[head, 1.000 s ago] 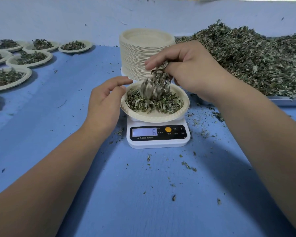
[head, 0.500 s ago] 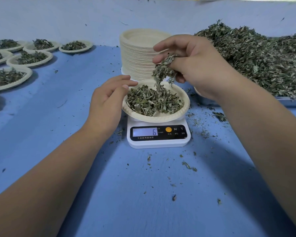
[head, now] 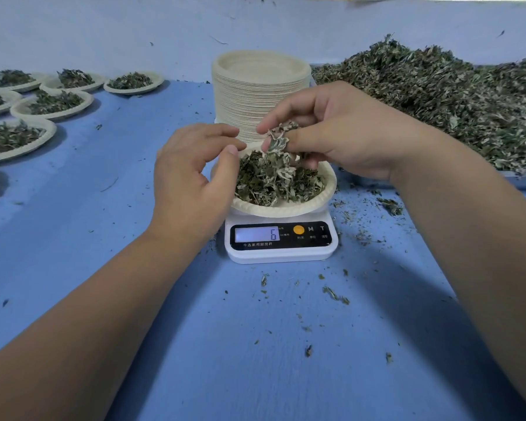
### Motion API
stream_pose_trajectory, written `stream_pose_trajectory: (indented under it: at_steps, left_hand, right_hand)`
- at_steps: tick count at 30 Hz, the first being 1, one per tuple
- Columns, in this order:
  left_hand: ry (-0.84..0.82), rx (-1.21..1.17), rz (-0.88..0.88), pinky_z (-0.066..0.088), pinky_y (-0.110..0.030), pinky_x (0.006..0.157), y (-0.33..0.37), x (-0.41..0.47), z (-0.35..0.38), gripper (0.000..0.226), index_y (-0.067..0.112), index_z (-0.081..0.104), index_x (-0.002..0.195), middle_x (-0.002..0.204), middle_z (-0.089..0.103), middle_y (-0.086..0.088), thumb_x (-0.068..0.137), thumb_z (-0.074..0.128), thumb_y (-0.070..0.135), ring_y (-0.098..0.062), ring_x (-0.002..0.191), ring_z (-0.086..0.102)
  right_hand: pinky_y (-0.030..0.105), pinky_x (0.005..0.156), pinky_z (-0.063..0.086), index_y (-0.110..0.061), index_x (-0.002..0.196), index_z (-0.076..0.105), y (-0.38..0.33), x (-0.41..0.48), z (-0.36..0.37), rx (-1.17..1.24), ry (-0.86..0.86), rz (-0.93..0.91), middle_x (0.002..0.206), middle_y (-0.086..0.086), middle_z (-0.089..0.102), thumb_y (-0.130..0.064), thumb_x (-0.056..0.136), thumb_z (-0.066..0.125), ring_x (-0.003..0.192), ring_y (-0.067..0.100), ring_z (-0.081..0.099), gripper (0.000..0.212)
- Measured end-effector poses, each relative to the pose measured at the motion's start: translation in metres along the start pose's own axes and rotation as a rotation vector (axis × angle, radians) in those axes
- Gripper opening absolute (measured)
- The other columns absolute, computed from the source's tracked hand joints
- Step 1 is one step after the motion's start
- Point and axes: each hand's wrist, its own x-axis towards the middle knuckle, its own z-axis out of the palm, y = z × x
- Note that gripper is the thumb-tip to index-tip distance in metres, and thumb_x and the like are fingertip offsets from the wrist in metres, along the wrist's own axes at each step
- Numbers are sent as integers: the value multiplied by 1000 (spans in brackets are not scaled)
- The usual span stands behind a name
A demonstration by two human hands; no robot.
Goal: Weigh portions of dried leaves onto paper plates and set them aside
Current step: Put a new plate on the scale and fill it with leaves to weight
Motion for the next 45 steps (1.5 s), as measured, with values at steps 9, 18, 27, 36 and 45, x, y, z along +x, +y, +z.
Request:
stream_pose_trajectory:
  at_steps: [9,18,27,36,45]
  left_hand:
    - [-277,0,56,17,-58,124,25,-5,-3,25,33,75,114,130,69,3,99,57,26,-7,137,52]
    - [-293,60,100,22,-62,120,24,-5,-4,28,24,79,111,120,66,20,100,53,22,-9,134,54]
    - [-233,42,54,28,-55,120,22,-6,-3,30,23,79,109,119,69,18,101,50,20,-9,132,57]
    - [-259,-60,16,29,-48,121,22,-6,-3,27,29,76,105,116,70,20,100,52,20,-4,133,55]
    - [-218,-49,113,31,-47,121,21,-6,-4,27,19,78,109,119,71,15,102,51,18,-4,133,56]
  right_hand:
    - [20,52,52,-1,101,73,4,8,3,138,209,52,63,8,65,13,87,61,60,17,61,23]
    - [21,55,53,-4,100,73,0,8,-2,248,295,-2,73,9,68,12,88,60,61,12,66,23]
    - [31,87,50,-21,122,66,53,0,-71,-738,552,282,111,0,67,-19,88,62,95,17,59,34]
    - [25,82,41,-22,107,73,37,1,-59,-790,396,228,101,-7,69,-22,90,62,94,14,59,20]
    - [27,88,51,-20,102,76,6,-3,-34,-702,338,37,97,-8,72,-22,93,63,94,8,66,17]
